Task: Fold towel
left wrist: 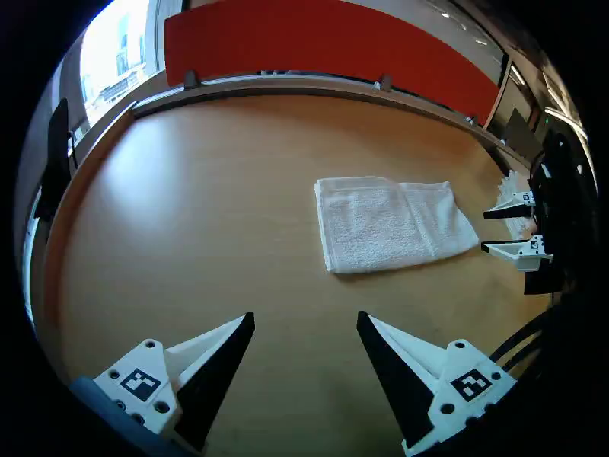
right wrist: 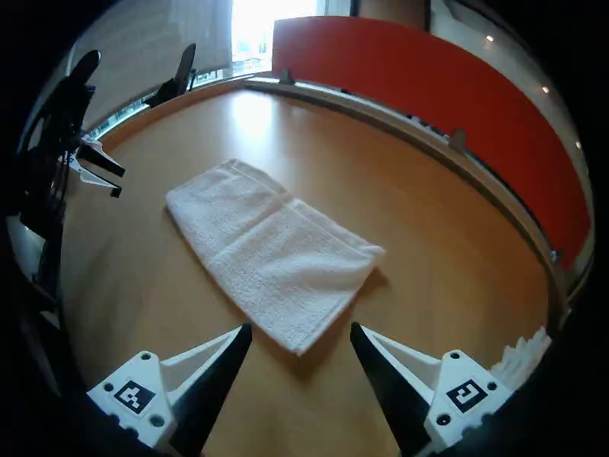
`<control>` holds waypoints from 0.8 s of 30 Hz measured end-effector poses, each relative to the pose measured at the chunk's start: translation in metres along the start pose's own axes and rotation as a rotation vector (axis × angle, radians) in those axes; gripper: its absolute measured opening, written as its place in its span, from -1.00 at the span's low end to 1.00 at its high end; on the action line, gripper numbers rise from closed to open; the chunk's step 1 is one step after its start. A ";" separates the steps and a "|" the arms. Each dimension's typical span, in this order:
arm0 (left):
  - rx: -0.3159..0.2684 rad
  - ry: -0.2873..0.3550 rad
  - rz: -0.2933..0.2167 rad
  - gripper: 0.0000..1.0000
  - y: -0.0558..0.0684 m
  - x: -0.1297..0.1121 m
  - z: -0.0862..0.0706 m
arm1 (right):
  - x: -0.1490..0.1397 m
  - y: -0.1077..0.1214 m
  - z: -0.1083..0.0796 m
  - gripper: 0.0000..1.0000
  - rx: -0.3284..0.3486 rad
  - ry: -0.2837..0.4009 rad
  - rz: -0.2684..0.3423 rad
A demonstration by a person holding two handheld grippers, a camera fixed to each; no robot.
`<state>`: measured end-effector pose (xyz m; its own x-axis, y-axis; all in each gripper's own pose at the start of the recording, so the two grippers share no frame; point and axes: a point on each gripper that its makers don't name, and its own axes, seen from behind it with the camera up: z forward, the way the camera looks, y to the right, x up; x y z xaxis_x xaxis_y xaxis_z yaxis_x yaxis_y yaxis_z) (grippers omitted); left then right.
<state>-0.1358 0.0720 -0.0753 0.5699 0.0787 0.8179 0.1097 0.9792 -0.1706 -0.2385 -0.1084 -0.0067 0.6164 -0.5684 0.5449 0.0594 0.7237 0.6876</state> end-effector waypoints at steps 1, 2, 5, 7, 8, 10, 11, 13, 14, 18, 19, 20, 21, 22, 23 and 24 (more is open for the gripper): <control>0.002 -0.001 -0.004 1.00 -0.001 -0.002 -0.001 | -0.001 0.000 0.001 1.00 0.001 -0.003 -0.001; 0.003 -0.001 -0.008 1.00 -0.002 -0.003 -0.003 | -0.002 0.000 0.002 1.00 0.002 -0.006 -0.003; 0.010 -0.005 -0.019 1.00 -0.005 -0.009 -0.007 | -0.007 -0.001 0.004 1.00 0.006 -0.016 -0.008; 0.014 -0.007 -0.025 1.00 -0.007 -0.013 -0.010 | -0.010 -0.002 0.005 1.00 0.010 -0.023 -0.011; 0.016 -0.008 -0.028 1.00 -0.008 -0.015 -0.011 | -0.012 -0.003 0.006 0.99 0.012 -0.026 -0.012; 0.020 -0.009 -0.034 1.00 -0.009 -0.018 -0.014 | -0.016 -0.003 0.006 0.93 0.015 -0.034 -0.015; 0.021 -0.009 -0.037 1.00 -0.010 -0.019 -0.015 | -0.018 -0.004 0.007 0.90 0.016 -0.038 -0.016; 0.024 -0.011 -0.041 1.00 -0.011 -0.021 -0.017 | -0.021 -0.002 0.008 0.80 0.014 -0.045 -0.017; 0.025 -0.011 -0.044 1.00 -0.012 -0.023 -0.018 | -0.022 -0.002 0.008 0.74 0.012 -0.049 -0.017; 0.031 -0.015 -0.052 1.00 -0.015 -0.028 -0.021 | -0.026 0.001 0.011 0.46 0.013 -0.063 -0.012; 0.032 -0.016 -0.054 1.00 -0.016 -0.029 -0.022 | -0.027 0.000 0.011 0.38 0.018 -0.068 -0.010; 0.033 -0.017 -0.056 1.00 -0.016 -0.030 -0.023 | -0.028 -0.001 0.012 0.31 0.024 -0.073 -0.008; 0.035 -0.019 -0.058 1.00 -0.017 -0.032 -0.023 | -0.029 -0.001 0.012 0.21 0.030 -0.079 -0.007; 0.036 -0.020 -0.060 1.00 -0.018 -0.033 -0.023 | -0.031 -0.002 0.013 0.13 0.035 -0.085 -0.005; 0.037 -0.021 -0.062 1.00 -0.018 -0.034 -0.024 | -0.032 -0.002 0.013 0.08 0.040 -0.091 -0.004; 0.038 -0.022 -0.065 1.00 -0.019 -0.035 -0.024 | -0.033 -0.003 0.014 0.01 0.044 -0.096 -0.003</control>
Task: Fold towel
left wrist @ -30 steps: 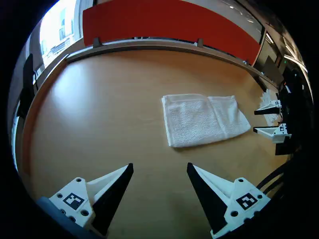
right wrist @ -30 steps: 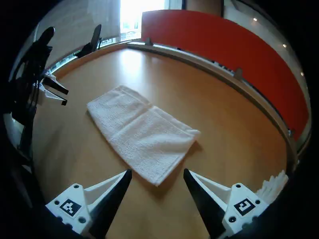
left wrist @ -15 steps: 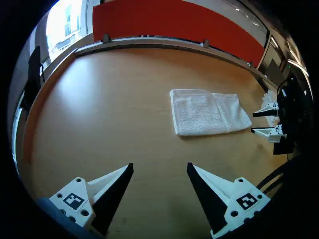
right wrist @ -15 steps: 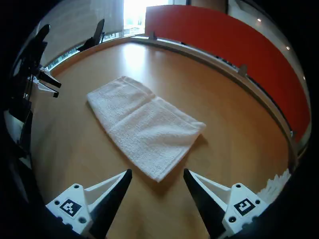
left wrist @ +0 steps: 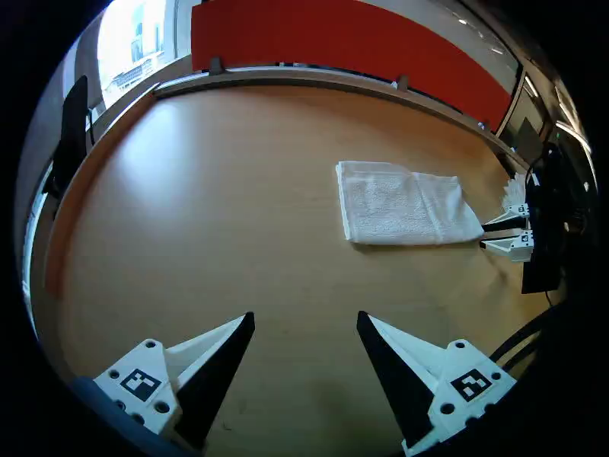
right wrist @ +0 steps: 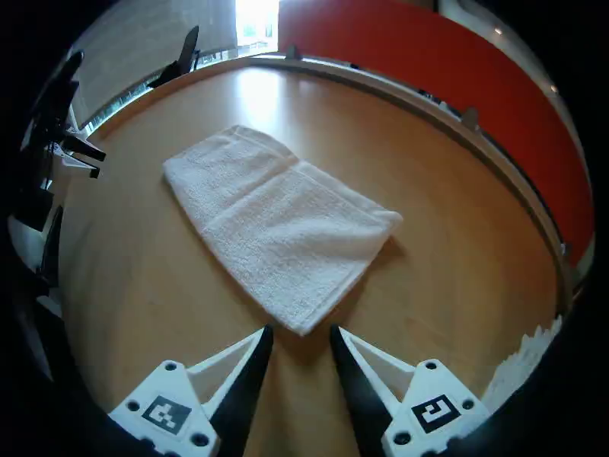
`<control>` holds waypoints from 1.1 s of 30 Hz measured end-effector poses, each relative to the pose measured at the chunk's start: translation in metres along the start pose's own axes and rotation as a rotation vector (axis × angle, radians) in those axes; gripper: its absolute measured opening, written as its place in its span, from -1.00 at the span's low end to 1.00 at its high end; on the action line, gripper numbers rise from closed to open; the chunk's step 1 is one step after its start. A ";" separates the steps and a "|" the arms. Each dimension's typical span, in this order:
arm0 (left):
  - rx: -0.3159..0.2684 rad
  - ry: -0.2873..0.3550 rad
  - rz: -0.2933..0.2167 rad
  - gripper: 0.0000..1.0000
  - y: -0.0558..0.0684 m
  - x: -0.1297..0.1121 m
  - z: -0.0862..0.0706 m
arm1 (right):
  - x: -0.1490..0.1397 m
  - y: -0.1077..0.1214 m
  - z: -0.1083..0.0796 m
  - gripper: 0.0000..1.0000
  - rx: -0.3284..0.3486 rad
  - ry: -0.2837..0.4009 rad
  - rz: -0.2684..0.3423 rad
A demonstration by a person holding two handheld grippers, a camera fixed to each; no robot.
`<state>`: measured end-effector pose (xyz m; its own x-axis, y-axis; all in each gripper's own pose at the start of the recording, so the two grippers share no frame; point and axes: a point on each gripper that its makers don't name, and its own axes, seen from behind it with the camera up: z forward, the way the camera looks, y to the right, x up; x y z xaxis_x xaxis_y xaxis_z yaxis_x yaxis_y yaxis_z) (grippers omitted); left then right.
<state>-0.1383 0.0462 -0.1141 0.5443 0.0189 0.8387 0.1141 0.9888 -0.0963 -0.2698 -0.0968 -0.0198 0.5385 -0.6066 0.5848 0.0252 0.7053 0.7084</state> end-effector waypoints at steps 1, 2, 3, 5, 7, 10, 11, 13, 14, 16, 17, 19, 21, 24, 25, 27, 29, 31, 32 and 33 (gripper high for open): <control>0.001 -0.001 -0.002 1.00 -0.001 -0.001 0.000 | 0.000 0.000 0.001 -0.06 0.000 -0.001 0.000; 0.002 -0.002 -0.003 1.00 -0.001 -0.002 -0.001 | 0.000 0.001 0.001 -0.12 0.001 -0.002 0.000; 0.003 -0.002 -0.005 1.00 -0.002 -0.002 -0.001 | -0.001 0.001 0.001 -0.17 0.001 -0.002 0.000; 0.004 -0.003 -0.007 1.00 -0.003 -0.003 -0.002 | 0.000 0.001 0.001 -0.26 0.003 -0.001 0.001; 0.004 -0.004 -0.007 1.00 -0.003 -0.004 -0.002 | 0.000 0.000 0.001 -0.35 0.008 0.000 0.001; 0.006 -0.006 -0.008 1.00 -0.004 -0.006 -0.002 | 0.000 -0.001 0.001 -0.37 0.015 0.001 -0.001; 0.007 -0.007 -0.008 1.00 -0.004 -0.006 -0.002 | 0.000 -0.001 0.001 -0.39 0.017 0.002 -0.003; 0.008 -0.008 -0.009 1.00 -0.004 -0.006 -0.002 | 0.001 -0.001 0.001 -0.43 0.017 0.004 -0.007; 0.008 -0.009 -0.009 1.00 -0.004 -0.007 -0.002 | 0.001 -0.001 0.001 -0.44 0.016 0.005 -0.008; 0.007 -0.010 -0.011 1.00 -0.004 -0.007 -0.002 | 0.002 0.000 0.000 -0.51 0.017 0.005 -0.009; 0.007 -0.011 -0.012 1.00 -0.004 -0.007 -0.002 | 0.002 0.000 0.000 -0.59 0.018 0.004 -0.009; 0.007 -0.012 -0.013 1.00 -0.004 -0.008 -0.002 | 0.002 0.000 0.000 -0.74 0.019 0.001 -0.004; 0.007 -0.013 -0.015 1.00 -0.004 -0.008 -0.002 | 0.001 0.000 0.000 -0.86 0.019 0.000 0.002; 0.007 -0.013 -0.015 1.00 -0.003 -0.009 -0.002 | 0.003 0.000 -0.001 -0.90 0.021 0.004 0.008; 0.007 -0.014 -0.016 1.00 -0.003 -0.009 -0.002 | 0.003 0.000 -0.002 -0.90 0.020 0.005 0.007; 0.007 -0.014 -0.017 1.00 -0.003 -0.009 -0.002 | 0.004 0.001 -0.003 -0.90 0.017 0.008 0.004; 0.007 -0.015 -0.018 1.00 -0.004 -0.010 -0.002 | 0.005 0.002 -0.004 -0.90 0.012 0.010 -0.001; 0.007 -0.015 -0.020 1.00 -0.004 -0.010 -0.002 | 0.007 0.003 -0.006 -0.90 0.004 0.013 -0.006; 0.007 -0.015 -0.021 1.00 -0.004 -0.010 -0.003 | 0.008 0.004 -0.007 -0.90 0.000 0.015 -0.008; 0.008 -0.015 -0.022 1.00 -0.005 -0.010 -0.003 | 0.010 0.005 -0.009 -0.90 -0.004 0.018 -0.011</control>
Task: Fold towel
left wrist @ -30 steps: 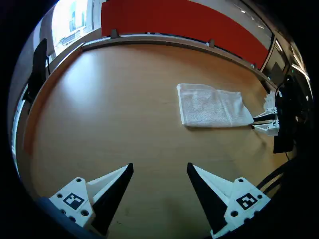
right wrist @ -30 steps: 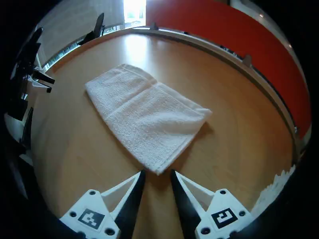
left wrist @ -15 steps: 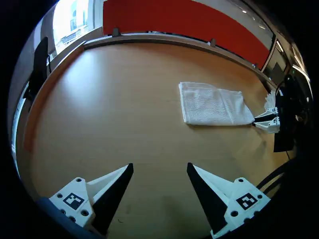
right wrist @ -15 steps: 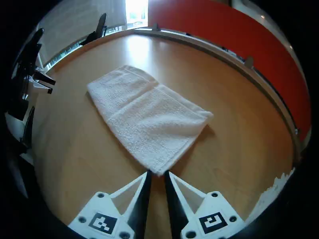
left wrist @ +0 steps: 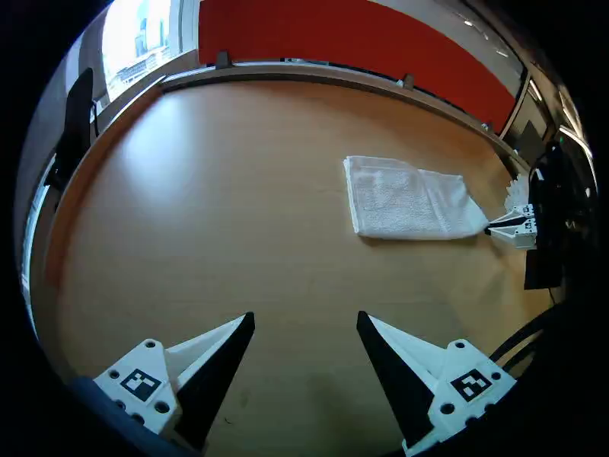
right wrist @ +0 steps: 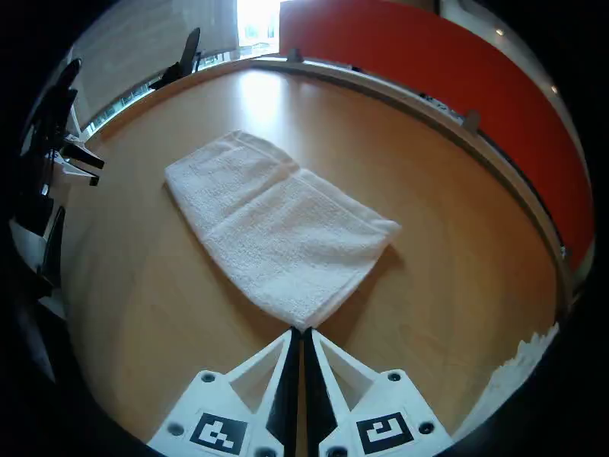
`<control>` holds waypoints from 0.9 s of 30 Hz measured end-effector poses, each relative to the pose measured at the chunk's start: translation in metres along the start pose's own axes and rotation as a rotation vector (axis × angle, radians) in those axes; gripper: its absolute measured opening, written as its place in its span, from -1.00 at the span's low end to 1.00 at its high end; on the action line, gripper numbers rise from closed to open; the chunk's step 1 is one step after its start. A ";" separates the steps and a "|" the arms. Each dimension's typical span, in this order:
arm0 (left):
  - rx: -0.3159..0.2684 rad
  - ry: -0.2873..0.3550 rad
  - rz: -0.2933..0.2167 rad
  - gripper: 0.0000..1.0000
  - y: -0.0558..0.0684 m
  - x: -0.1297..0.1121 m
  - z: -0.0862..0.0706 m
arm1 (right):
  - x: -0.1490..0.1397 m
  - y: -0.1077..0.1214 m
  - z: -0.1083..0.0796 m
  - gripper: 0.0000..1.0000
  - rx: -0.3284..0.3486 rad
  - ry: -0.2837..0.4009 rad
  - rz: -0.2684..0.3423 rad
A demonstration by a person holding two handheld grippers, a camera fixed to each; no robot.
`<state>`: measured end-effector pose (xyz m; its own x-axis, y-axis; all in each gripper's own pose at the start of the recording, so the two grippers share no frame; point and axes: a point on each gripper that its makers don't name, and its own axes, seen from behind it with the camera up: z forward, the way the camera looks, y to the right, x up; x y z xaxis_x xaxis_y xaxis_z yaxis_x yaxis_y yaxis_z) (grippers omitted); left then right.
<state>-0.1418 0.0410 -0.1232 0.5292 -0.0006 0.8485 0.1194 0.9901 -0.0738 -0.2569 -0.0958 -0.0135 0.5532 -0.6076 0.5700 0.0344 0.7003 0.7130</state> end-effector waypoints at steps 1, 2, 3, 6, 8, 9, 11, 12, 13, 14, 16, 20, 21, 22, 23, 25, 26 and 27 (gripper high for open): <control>0.001 0.000 -0.001 1.00 0.000 0.000 0.000 | 0.002 0.001 -0.001 -0.90 -0.004 0.003 -0.002; 0.001 0.000 -0.002 1.00 -0.001 0.000 0.000 | 0.004 0.002 -0.003 -0.90 -0.007 0.007 -0.003; 0.002 0.001 -0.003 1.00 -0.001 0.000 -0.001 | 0.007 0.004 -0.005 -0.90 -0.012 0.011 -0.006; 0.003 0.001 -0.006 1.00 -0.002 0.000 -0.001 | 0.014 0.008 -0.011 -0.90 -0.024 0.024 -0.015; 0.004 0.001 -0.008 1.00 -0.002 0.000 -0.002 | 0.019 0.010 -0.015 -0.90 -0.030 0.035 -0.024; 0.004 0.001 -0.009 1.00 -0.002 0.000 -0.002 | 0.022 0.011 -0.018 -0.90 -0.034 0.041 -0.030; 0.005 0.001 -0.010 1.00 -0.002 0.000 -0.002 | 0.028 0.014 -0.023 -0.90 -0.041 0.052 -0.041; 0.006 0.001 -0.010 1.00 -0.002 0.000 -0.003 | 0.032 0.015 -0.026 -0.90 -0.045 0.059 -0.047; 0.006 0.001 -0.011 1.00 -0.002 0.000 -0.003 | 0.035 0.016 -0.029 -0.90 -0.049 0.066 -0.052; 0.006 0.001 -0.012 1.00 -0.002 -0.001 -0.003 | 0.039 0.017 -0.032 -0.90 -0.052 0.073 -0.058; 0.007 0.002 -0.014 1.00 -0.002 0.000 -0.004 | 0.046 0.019 -0.038 -0.90 -0.058 0.088 -0.068; 0.007 0.004 -0.017 1.00 -0.001 0.000 -0.006 | 0.062 0.022 -0.050 -0.90 -0.069 0.118 -0.088; 0.007 0.005 -0.017 1.00 -0.001 0.000 -0.006 | 0.066 0.023 -0.052 -0.90 -0.073 0.126 -0.094; 0.007 0.006 -0.017 1.00 -0.001 0.001 -0.006 | 0.069 0.024 -0.055 -0.90 -0.077 0.131 -0.100; 0.008 0.007 -0.018 1.00 -0.001 0.001 -0.007 | 0.073 0.025 -0.057 -0.90 -0.080 0.137 -0.106; 0.008 0.008 -0.018 1.00 -0.001 0.001 -0.008 | 0.079 0.027 -0.061 -0.90 -0.087 0.147 -0.116; 0.008 0.009 -0.019 1.00 -0.001 0.001 -0.008 | 0.081 0.028 -0.063 -0.90 -0.090 0.152 -0.120; 0.008 0.009 -0.019 1.00 -0.001 0.001 -0.009 | 0.084 0.029 -0.065 -0.90 -0.094 0.157 -0.124</control>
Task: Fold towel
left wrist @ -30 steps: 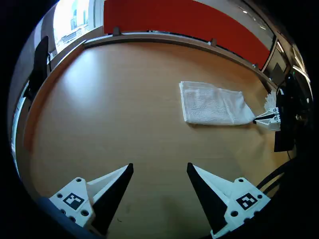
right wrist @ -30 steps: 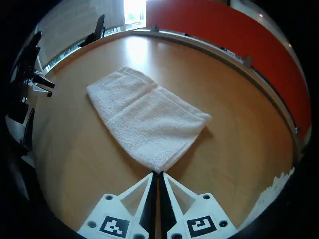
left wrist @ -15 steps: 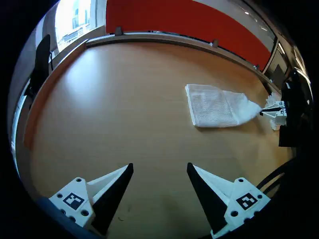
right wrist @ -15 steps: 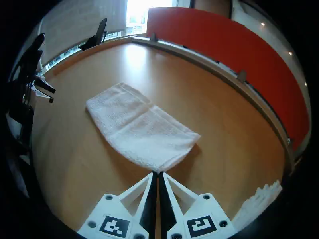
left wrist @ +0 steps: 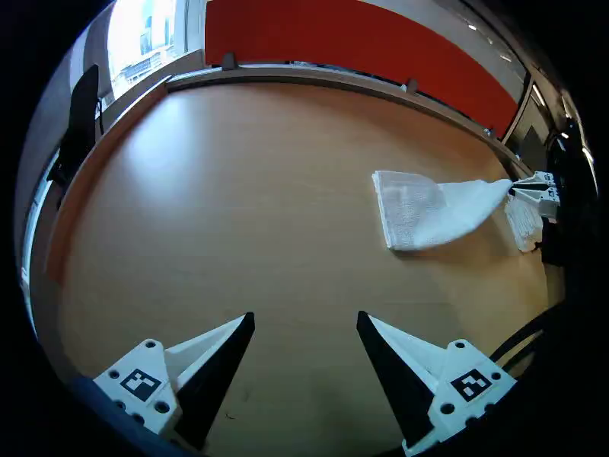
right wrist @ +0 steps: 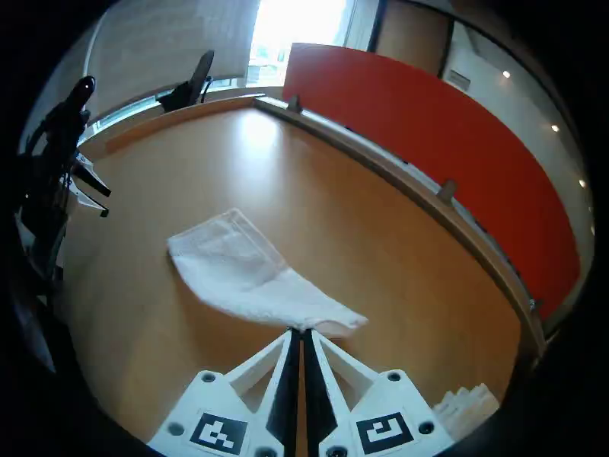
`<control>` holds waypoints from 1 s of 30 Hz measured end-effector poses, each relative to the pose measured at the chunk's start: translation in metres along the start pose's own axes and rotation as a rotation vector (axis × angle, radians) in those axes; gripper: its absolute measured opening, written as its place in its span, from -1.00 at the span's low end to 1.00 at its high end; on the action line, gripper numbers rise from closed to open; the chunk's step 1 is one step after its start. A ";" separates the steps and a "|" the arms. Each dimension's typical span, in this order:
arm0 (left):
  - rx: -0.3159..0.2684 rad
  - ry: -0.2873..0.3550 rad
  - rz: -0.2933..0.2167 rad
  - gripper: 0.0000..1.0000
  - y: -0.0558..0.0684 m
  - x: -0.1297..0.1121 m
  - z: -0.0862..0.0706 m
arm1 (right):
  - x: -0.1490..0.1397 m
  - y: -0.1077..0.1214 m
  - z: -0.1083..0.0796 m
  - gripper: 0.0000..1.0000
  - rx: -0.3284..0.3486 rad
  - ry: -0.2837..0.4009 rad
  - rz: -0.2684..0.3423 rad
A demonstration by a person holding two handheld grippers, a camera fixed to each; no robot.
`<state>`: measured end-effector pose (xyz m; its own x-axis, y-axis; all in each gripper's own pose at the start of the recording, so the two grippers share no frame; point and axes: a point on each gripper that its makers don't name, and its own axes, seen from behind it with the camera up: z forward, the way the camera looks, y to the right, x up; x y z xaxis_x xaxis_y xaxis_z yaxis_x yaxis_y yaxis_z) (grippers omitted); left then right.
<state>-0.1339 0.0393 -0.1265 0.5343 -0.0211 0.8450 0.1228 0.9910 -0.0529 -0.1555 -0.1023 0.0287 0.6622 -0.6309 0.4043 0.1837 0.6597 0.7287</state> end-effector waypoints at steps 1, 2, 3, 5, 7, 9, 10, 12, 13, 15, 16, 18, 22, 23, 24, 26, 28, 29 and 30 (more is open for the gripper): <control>0.000 0.000 -0.001 1.00 0.000 0.000 0.000 | 0.002 0.002 -0.001 -0.90 -0.003 0.004 -0.003; 0.001 0.000 -0.002 1.00 0.000 0.000 -0.001 | 0.004 0.003 -0.003 -0.90 -0.006 0.007 -0.007; 0.001 0.000 -0.003 1.00 0.000 0.000 -0.001 | 0.006 0.005 -0.004 -0.90 -0.009 0.011 -0.010; 0.001 0.001 -0.004 1.00 0.000 0.000 -0.001 | 0.009 0.008 -0.007 -0.90 -0.015 0.016 -0.016; 0.001 0.001 -0.005 1.00 0.000 0.000 -0.002 | 0.013 0.011 -0.009 -0.90 -0.020 0.022 -0.021; 0.002 0.002 -0.005 1.00 0.001 0.000 -0.002 | 0.016 0.013 -0.012 -0.90 -0.025 0.029 -0.026; 0.002 0.002 -0.004 1.00 0.001 -0.001 -0.002 | 0.017 0.015 -0.013 -0.90 -0.027 0.031 -0.029; 0.002 0.001 -0.004 1.00 0.001 -0.001 -0.002 | 0.020 0.017 -0.016 -0.90 -0.033 0.036 -0.034; 0.002 0.002 -0.004 1.00 0.001 -0.001 -0.002 | 0.021 0.018 -0.018 -0.90 -0.036 0.038 -0.037; 0.002 0.002 -0.004 1.00 0.001 -0.001 -0.002 | 0.024 0.021 -0.020 -0.90 -0.040 0.042 -0.042; 0.002 0.003 -0.005 1.00 0.002 0.000 -0.002 | 0.024 0.022 -0.021 -0.90 -0.042 0.042 -0.044; 0.002 0.003 -0.005 1.00 0.002 0.000 -0.002 | 0.025 0.023 -0.022 -0.90 -0.043 0.044 -0.048; 0.001 0.003 -0.003 1.00 0.003 -0.001 -0.002 | 0.026 0.023 -0.023 -0.90 -0.039 0.045 -0.053; 0.001 0.003 -0.003 1.00 0.003 -0.001 -0.002 | 0.027 0.022 -0.023 -0.90 -0.037 0.045 -0.055; 0.001 0.003 -0.003 1.00 0.004 -0.001 -0.002 | 0.027 0.021 -0.023 -0.90 -0.035 0.046 -0.056; 0.000 0.004 -0.004 1.00 0.004 -0.001 -0.002 | 0.028 0.019 -0.022 -0.90 -0.030 0.047 -0.059; 0.001 0.005 -0.005 1.00 0.004 -0.001 -0.002 | 0.029 0.017 -0.022 -0.90 -0.024 0.049 -0.063; 0.001 0.005 -0.006 1.00 0.003 -0.001 -0.003 | 0.030 0.015 -0.021 -0.90 -0.021 0.050 -0.064; 0.001 0.006 -0.007 1.00 0.003 -0.001 -0.003 | 0.031 0.013 -0.021 -0.90 -0.017 0.051 -0.066</control>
<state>-0.1315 0.0420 -0.1286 0.5381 -0.0287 0.8424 0.1254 0.9910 -0.0463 -0.1176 -0.1047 0.0396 0.6844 -0.6520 0.3263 0.2404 0.6244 0.7432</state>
